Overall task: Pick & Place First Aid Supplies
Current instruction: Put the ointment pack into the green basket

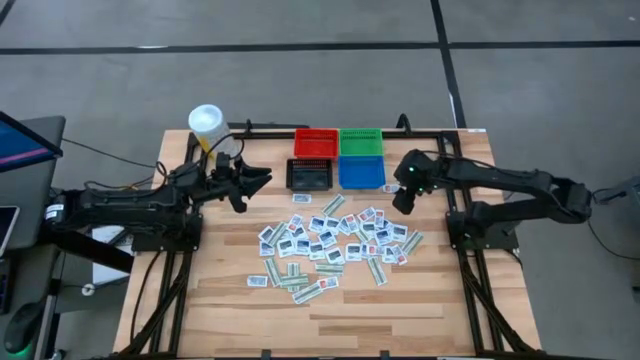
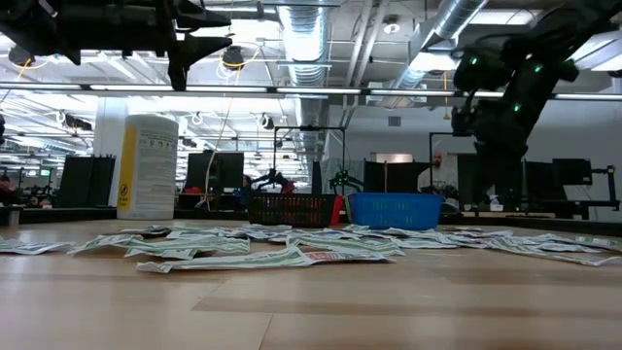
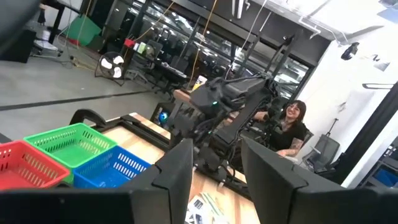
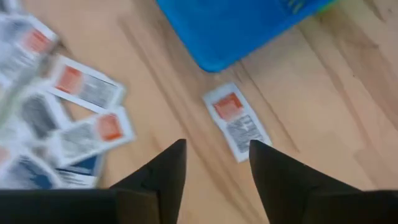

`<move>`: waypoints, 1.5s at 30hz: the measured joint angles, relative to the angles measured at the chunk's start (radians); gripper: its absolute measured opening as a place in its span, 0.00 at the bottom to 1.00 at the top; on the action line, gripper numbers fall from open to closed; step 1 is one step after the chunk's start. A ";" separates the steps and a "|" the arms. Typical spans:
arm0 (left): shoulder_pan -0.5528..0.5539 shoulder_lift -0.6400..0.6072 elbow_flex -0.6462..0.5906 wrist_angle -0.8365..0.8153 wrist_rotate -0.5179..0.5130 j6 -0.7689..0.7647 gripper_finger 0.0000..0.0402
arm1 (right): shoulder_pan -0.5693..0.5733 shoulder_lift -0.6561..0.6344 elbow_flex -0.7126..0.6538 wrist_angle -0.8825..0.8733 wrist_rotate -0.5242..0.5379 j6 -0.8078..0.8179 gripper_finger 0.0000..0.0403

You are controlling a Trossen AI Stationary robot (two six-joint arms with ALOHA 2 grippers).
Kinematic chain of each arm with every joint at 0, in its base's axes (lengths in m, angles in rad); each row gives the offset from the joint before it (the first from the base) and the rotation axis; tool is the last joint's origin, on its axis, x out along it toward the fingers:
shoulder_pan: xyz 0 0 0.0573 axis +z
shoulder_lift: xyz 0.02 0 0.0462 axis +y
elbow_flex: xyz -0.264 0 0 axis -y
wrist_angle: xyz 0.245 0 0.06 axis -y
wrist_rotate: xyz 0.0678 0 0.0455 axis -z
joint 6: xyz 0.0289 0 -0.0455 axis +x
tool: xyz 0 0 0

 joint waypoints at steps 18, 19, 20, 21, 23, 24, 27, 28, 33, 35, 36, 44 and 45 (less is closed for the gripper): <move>-0.002 0.000 0.000 0.000 0.000 -0.008 0.35 | -0.089 0.134 0.000 0.064 0.084 -0.191 0.29; -0.001 0.000 0.000 0.000 0.000 -0.008 0.35 | -0.089 0.134 0.000 0.066 0.084 -0.215 0.29; -0.002 0.000 0.000 0.000 0.000 -0.008 0.35 | -0.089 0.134 0.000 0.070 0.084 -0.257 0.29; -0.001 0.000 0.000 0.000 0.000 -0.008 0.35 | -0.089 0.134 0.000 0.072 0.082 -0.303 0.29; -0.002 0.000 0.000 0.000 0.000 -0.007 0.35 | -0.085 0.134 0.000 0.076 0.076 -0.382 0.29; -0.002 0.000 0.000 0.000 0.000 -0.006 0.35 | -0.082 0.134 0.000 0.081 0.076 -0.409 0.29; -0.002 0.000 0.000 0.000 0.000 -0.006 0.35 | -0.078 0.134 0.000 0.115 0.071 -0.462 0.29; -0.002 0.000 0.000 0.000 0.000 -0.006 0.35 | -0.078 0.134 0.000 0.127 0.068 -0.474 0.29; -0.001 0.000 0.000 0.000 0.000 -0.005 0.35 | -0.081 0.134 0.001 0.177 0.023 -0.515 0.29; -0.001 0.000 0.000 0.000 0.000 -0.005 0.35 | -0.081 0.134 0.001 0.176 0.021 -0.516 0.29; -0.001 0.000 0.000 0.000 0.000 -0.005 0.35 | -0.081 0.139 0.001 0.175 0.021 -0.516 0.29; -0.002 0.000 0.000 0.000 0.000 -0.005 0.35 | -0.081 0.279 0.002 0.179 0.022 -0.515 0.29; -0.002 0.000 0.000 0.000 0.000 -0.005 0.35 | -0.081 0.299 0.006 0.182 0.022 -0.511 0.29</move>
